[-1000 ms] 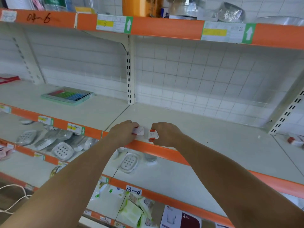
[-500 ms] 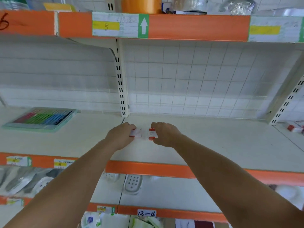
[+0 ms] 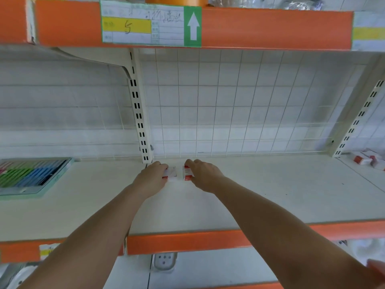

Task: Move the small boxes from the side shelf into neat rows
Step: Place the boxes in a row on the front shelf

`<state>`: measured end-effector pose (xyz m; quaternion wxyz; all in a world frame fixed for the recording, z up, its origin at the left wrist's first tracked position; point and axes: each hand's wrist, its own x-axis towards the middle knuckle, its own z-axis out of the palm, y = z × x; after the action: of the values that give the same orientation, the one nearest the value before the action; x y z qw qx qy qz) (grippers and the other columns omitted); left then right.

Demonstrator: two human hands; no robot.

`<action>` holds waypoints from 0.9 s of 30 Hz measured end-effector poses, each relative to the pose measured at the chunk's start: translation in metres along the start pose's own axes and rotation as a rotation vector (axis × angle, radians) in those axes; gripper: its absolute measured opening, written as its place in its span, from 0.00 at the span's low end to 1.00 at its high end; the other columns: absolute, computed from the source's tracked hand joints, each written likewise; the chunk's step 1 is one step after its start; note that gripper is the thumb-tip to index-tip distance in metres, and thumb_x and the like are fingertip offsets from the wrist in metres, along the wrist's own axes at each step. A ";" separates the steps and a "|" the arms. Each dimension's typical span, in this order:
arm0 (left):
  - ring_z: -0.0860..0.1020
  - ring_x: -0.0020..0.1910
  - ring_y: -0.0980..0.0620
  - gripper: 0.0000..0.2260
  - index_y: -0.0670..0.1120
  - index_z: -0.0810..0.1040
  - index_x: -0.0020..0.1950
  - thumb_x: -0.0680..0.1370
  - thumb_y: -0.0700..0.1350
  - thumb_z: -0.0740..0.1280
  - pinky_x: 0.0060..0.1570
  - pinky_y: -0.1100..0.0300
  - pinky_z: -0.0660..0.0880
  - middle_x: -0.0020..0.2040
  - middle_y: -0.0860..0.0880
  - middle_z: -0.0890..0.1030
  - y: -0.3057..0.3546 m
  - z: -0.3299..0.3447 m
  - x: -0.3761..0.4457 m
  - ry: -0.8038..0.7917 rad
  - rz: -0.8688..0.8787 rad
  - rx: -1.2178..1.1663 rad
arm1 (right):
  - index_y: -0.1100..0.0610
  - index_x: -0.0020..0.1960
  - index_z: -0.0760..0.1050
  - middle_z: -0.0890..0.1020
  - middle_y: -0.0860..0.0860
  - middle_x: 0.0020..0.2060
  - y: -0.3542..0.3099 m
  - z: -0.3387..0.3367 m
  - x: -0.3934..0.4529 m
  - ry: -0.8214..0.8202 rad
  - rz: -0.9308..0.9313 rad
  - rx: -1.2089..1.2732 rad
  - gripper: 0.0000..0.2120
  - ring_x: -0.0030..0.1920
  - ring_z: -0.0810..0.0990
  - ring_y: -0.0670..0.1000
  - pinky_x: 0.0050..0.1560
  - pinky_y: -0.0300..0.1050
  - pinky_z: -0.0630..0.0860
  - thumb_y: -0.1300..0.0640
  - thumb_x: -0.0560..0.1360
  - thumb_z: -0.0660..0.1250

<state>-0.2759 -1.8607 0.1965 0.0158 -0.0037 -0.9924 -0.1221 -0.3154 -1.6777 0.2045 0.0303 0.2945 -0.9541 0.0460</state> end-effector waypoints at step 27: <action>0.71 0.61 0.47 0.16 0.42 0.70 0.68 0.81 0.40 0.56 0.59 0.56 0.71 0.64 0.45 0.70 -0.037 0.039 0.098 0.086 0.009 0.054 | 0.57 0.71 0.64 0.71 0.56 0.64 0.021 0.055 0.098 0.074 -0.041 -0.042 0.20 0.60 0.73 0.58 0.57 0.51 0.72 0.63 0.80 0.57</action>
<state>-0.3750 -1.8866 0.1533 0.0589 -0.0027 -0.9937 -0.0954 -0.4096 -1.7214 0.1564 0.0726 0.3112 -0.9469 0.0361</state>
